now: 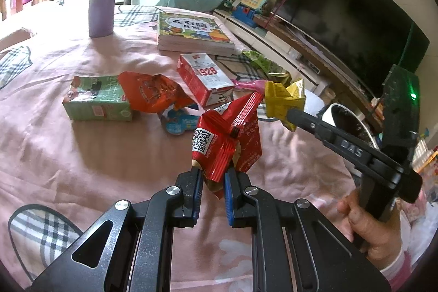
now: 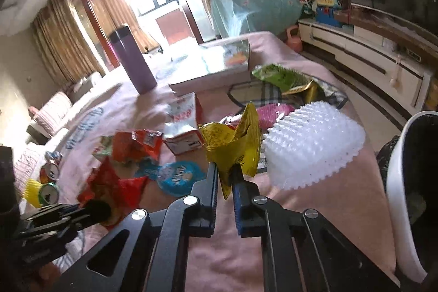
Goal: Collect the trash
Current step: 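Carry both wrappers over the bin and open both tools to drop them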
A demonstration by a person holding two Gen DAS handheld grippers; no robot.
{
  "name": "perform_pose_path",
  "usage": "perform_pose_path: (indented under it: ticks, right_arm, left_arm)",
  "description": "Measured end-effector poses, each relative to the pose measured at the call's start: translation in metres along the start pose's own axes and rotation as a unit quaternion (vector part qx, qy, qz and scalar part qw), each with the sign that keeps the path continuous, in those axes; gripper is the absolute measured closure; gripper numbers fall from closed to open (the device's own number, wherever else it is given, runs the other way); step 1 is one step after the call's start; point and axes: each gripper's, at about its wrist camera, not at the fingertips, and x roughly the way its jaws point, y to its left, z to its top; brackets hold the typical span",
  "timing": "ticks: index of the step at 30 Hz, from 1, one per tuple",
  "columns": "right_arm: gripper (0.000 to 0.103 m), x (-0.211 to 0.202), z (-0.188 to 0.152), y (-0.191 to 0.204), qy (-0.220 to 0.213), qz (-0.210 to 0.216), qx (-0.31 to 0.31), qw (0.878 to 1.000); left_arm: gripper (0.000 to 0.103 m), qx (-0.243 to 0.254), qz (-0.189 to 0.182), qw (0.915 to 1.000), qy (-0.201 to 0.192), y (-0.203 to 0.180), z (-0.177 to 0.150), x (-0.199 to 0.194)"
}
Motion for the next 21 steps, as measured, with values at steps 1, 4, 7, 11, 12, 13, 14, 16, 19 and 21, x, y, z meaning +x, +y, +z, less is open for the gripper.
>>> perform_pose_path:
  ticks: [1, 4, 7, 11, 12, 13, 14, 16, 19, 21]
  right_arm:
    - [0.094, -0.006, -0.001, 0.0, -0.004, 0.006, 0.002, 1.0]
    - [0.094, -0.022, -0.007, 0.0, -0.01, 0.019, 0.011, 1.0]
    - [0.094, -0.037, -0.014, -0.003, -0.016, 0.027, 0.02, 0.999]
    - [0.093, -0.058, -0.024, -0.011, -0.024, 0.029, 0.029, 0.999]
    - [0.093, -0.064, -0.027, -0.013, -0.026, 0.028, 0.031, 0.999]
    - [0.093, -0.07, -0.029, -0.017, -0.028, 0.027, 0.035, 0.999]
    - [0.093, -0.074, -0.031, -0.019, -0.031, 0.025, 0.038, 0.998]
    - [0.093, -0.085, -0.034, -0.027, -0.037, 0.018, 0.046, 0.998]
    - [0.093, -0.102, -0.039, -0.043, -0.051, 0.004, 0.061, 0.997]
    - [0.093, -0.113, -0.041, -0.056, -0.06, -0.008, 0.07, 0.996]
  left_arm:
    - [0.09, 0.001, -0.002, 1.0, 0.0, -0.002, 0.0, 0.0]
    - [0.09, 0.009, -0.01, 0.9999, 0.001, -0.012, 0.0, -0.002]
    - [0.09, 0.019, -0.02, 0.9996, 0.002, -0.025, -0.001, -0.003]
    - [0.091, 0.034, -0.035, 0.9988, 0.006, -0.044, -0.002, -0.003]
    - [0.09, 0.038, -0.038, 0.9986, 0.007, -0.05, -0.002, -0.002]
    - [0.091, 0.043, -0.042, 0.9982, 0.008, -0.056, -0.003, -0.002]
    - [0.09, 0.046, -0.045, 0.9979, 0.009, -0.06, -0.003, -0.002]
    - [0.09, 0.055, -0.051, 0.9971, 0.011, -0.071, -0.004, 0.0]
    - [0.09, 0.07, -0.062, 0.9955, 0.016, -0.091, -0.005, 0.003]
    - [0.091, 0.08, -0.068, 0.9943, 0.019, -0.103, -0.005, 0.005]
